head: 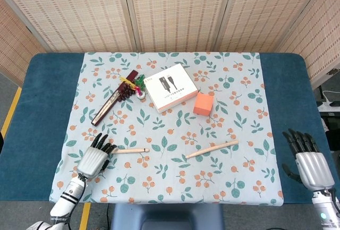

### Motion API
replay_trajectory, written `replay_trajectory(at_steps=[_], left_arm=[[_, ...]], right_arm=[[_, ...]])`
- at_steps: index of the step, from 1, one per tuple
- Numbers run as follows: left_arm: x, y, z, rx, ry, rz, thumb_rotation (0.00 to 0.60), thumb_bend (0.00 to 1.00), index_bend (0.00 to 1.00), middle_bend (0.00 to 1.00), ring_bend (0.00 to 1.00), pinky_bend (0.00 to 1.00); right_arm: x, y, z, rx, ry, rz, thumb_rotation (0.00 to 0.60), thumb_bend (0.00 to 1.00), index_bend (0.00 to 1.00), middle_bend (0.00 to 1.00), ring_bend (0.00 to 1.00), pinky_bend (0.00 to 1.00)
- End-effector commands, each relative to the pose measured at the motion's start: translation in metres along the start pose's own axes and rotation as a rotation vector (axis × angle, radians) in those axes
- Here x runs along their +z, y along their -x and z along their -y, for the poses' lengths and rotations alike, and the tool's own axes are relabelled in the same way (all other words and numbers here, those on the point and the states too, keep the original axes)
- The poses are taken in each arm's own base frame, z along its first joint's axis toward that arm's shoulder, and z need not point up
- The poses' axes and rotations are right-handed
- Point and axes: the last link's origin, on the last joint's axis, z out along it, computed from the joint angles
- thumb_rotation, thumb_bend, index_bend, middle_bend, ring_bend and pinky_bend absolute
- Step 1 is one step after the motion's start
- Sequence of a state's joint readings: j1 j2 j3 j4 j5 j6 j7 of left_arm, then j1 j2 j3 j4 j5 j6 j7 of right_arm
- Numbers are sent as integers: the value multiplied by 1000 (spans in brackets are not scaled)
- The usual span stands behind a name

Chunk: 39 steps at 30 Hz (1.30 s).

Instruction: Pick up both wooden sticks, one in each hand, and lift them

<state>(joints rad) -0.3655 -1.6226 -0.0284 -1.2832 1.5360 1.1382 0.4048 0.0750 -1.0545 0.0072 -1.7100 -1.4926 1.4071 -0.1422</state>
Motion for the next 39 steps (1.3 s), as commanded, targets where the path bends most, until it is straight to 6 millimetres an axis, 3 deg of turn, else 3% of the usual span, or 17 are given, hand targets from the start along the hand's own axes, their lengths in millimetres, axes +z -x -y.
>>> replay_trajectory(at_steps=[1,12,28,35,39], left_arm=[[7,5,1,25,-23,0,600,430,240,282,53,16],[10,16,0,68,-25,-46,600,428,385,418,156,22],[12,21,2,99,-29,-41,600,431,406,426,178,40],[14,23,3,102,-34,-43,600,431,507,550,247,69],[14,24,3,98,-36,-43,600,434,522,566,265,77]], right_arm=[[0,0,-1,1,16,15,600,242,0,0,0,0],[1,1,-2,4,47,38,600,242,0,0,0,0],[-1,0,-2,10,55,43,600,242,0,0,0,0],[-1,0,-3,5,62,45,600,242,0,0,0,0],[-2,0,-3,2,63,45,600,242,0,0,0,0]])
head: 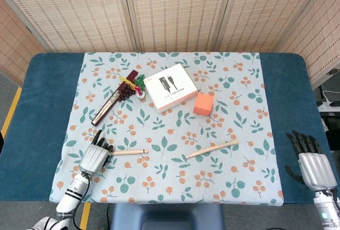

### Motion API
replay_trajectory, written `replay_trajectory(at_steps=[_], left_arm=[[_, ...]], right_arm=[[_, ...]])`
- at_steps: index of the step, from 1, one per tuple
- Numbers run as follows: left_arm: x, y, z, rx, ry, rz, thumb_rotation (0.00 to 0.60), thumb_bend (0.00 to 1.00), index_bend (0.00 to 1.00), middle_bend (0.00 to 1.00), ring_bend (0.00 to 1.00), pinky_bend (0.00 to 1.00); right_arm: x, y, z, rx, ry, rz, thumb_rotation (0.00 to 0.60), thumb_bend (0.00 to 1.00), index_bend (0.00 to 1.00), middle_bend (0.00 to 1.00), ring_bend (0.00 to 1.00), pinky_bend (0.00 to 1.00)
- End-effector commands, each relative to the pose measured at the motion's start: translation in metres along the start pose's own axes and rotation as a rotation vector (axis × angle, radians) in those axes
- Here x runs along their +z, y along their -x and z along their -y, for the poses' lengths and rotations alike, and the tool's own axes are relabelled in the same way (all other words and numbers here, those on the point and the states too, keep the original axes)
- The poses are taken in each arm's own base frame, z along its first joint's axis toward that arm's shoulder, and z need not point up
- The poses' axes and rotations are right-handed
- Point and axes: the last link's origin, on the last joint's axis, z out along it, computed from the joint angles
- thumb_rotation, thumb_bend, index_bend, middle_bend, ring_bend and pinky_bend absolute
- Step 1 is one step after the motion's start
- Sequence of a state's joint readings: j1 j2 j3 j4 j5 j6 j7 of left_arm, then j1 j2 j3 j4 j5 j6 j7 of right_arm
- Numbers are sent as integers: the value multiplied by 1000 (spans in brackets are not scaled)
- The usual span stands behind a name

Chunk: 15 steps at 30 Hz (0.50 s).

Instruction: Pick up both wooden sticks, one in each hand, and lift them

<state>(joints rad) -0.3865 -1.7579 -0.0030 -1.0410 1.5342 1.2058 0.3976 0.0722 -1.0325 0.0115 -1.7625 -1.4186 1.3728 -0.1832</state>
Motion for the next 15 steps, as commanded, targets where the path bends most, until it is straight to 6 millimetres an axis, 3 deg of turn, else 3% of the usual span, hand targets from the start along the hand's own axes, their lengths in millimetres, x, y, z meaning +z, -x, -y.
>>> replay_trajectory(at_steps=[1,7,15], left_arm=[[0,0,0,-4,1,-6,600,435,529,574,271,79],[0,-3,2,-28,10,-40,600,491,627,695,382,127],[-10,-12,16,-230,51,-100,600,540,722,815,509,153]], right_arm=[[0,0,0,-2,2,0,600,242,0,0,0,0],[0,1,2,-9,-2,-2,600,242,0,0,0,0],[3,10,10,-40,-38,-25,600,243,0,0,0,0]])
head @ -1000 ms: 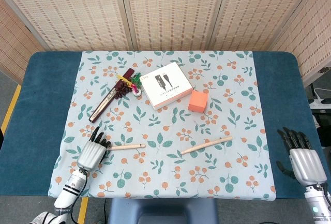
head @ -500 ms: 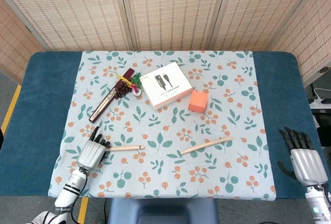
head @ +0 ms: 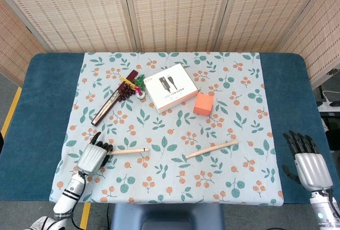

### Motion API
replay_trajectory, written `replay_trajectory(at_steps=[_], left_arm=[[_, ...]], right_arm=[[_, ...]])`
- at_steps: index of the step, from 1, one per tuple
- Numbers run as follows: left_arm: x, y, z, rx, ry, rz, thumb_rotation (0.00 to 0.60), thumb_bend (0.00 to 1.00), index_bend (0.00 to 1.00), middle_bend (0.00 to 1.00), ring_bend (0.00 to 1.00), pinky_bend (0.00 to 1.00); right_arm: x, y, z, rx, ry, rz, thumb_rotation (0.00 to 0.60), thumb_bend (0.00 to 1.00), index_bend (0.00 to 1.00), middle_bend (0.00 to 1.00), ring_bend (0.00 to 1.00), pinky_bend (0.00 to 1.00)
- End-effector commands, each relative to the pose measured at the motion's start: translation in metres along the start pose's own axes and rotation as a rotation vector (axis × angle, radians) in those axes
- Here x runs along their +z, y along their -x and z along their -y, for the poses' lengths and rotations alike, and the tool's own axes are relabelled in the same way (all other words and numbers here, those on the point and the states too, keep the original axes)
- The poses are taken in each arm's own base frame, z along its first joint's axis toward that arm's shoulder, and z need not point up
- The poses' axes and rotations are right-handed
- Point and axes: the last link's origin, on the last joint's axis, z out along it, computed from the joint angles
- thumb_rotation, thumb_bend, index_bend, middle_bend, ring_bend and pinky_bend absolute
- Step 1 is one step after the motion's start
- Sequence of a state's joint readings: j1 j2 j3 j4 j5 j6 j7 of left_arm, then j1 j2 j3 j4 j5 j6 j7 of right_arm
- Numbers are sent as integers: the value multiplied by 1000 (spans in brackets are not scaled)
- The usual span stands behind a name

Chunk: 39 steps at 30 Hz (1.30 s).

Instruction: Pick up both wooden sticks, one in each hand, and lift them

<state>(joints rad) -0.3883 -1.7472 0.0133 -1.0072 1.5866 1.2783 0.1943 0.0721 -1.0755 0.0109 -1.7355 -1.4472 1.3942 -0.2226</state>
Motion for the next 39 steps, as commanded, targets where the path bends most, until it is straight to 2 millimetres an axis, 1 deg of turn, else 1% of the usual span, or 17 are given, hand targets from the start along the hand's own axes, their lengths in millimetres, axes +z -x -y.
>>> replay_trajectory(at_steps=[1,5,8,9,10,12,13,16,18,23,25,27,29,31,33,36,39], left_arm=[[-9,-7,11,-103,25,-41,600,541,723,816,509,153],[-14,-15,23,-134,26,-88,600,543,724,817,509,153],[-18,-22,33,-118,21,-122,600,542,723,815,509,152],[-18,-23,36,-114,19,-128,600,542,723,815,509,152],[-19,-25,38,-113,16,-132,600,542,722,815,509,152],[-20,-27,41,-105,13,-134,600,543,722,815,509,151],[-20,-28,42,-93,11,-139,600,543,722,814,509,151],[-22,-29,44,-73,3,-144,600,542,721,813,508,151],[-22,-29,45,-73,-2,-144,600,542,721,813,509,151],[-22,-30,48,-72,-16,-145,600,539,720,813,508,150],[-22,-29,49,-81,-17,-143,600,538,719,813,508,150],[-22,-29,51,-77,-19,-144,600,540,718,813,509,151],[-22,-29,52,-73,-22,-144,600,540,718,813,509,151],[-22,-28,53,-73,-27,-142,600,538,717,813,509,151],[-22,-28,54,-75,-28,-143,600,538,717,813,509,151],[-22,-28,54,-80,-28,-141,600,536,715,813,509,151],[-22,-27,55,-79,-29,-139,600,532,714,813,509,151]], right_arm=[[2,6,5,-14,-21,1,600,242,0,0,0,0],[6,16,18,-35,-75,6,600,242,0,0,0,0],[20,24,34,-80,-158,13,600,243,5,7,0,0],[26,27,40,-92,-184,15,600,243,19,29,0,0],[34,30,49,-110,-218,17,600,243,35,49,0,0],[48,35,64,-138,-270,11,600,243,101,116,0,0],[51,40,88,-141,-329,1,600,243,132,142,0,0],[69,52,119,-162,-386,-15,600,243,172,197,0,0],[79,61,129,-174,-413,-17,600,243,189,220,0,0],[100,82,146,-238,-434,-5,600,244,228,257,0,0],[106,88,149,-257,-430,-2,600,244,270,280,0,0],[112,95,149,-281,-422,10,600,244,296,291,0,0],[116,101,150,-289,-414,24,600,244,301,294,0,0],[119,106,149,-293,-407,33,600,245,337,303,9,0],[122,108,148,-300,-402,34,600,245,372,316,22,0],[124,110,146,-301,-393,26,600,245,436,362,63,0],[126,111,141,-309,-380,23,600,245,476,391,88,0]])
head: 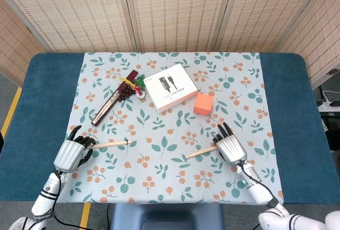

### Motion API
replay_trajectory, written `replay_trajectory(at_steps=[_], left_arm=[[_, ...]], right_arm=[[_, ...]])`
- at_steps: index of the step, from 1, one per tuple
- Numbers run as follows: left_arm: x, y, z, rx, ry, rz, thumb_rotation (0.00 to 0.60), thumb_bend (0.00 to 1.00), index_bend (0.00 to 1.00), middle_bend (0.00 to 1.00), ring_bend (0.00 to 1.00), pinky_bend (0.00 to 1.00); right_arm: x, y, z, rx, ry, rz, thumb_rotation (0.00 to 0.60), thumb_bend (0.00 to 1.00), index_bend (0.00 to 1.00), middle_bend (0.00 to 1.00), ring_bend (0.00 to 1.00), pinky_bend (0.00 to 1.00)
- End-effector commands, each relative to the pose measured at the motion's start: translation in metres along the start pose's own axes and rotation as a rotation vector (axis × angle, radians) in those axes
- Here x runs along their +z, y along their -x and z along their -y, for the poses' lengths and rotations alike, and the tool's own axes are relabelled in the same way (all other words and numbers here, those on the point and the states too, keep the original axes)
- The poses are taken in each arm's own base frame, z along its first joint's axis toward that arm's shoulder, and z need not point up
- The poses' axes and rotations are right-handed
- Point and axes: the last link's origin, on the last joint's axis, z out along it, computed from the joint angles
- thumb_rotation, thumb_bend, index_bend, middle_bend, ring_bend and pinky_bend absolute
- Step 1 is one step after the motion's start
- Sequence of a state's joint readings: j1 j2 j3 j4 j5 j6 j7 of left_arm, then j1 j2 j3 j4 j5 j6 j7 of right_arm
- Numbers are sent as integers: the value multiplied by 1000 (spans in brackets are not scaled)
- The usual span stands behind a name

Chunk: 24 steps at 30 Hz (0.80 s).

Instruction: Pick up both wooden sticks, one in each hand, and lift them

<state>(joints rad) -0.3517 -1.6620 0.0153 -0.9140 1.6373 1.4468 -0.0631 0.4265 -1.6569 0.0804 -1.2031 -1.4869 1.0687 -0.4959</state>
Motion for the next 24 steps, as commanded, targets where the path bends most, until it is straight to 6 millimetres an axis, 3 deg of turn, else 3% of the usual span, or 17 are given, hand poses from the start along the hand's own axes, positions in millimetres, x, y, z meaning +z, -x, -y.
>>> replay_trajectory(at_steps=[1,9,14,24], left_arm=[[0,1,0,2,-1,1,600,532,714,813,509,151],[-1,5,-1,-2,6,21,600,532,713,812,509,151],[-2,7,-3,0,14,30,600,531,711,811,508,151],[-1,8,-5,0,16,38,600,531,709,808,508,150]], right_arm=[[0,2,-3,-2,9,-1,600,245,485,397,94,0],[-1,5,-9,-8,32,23,600,245,523,436,152,1],[-3,4,-12,-7,45,20,600,246,620,526,253,33],[-6,1,-14,25,70,-7,600,299,950,791,536,133]])
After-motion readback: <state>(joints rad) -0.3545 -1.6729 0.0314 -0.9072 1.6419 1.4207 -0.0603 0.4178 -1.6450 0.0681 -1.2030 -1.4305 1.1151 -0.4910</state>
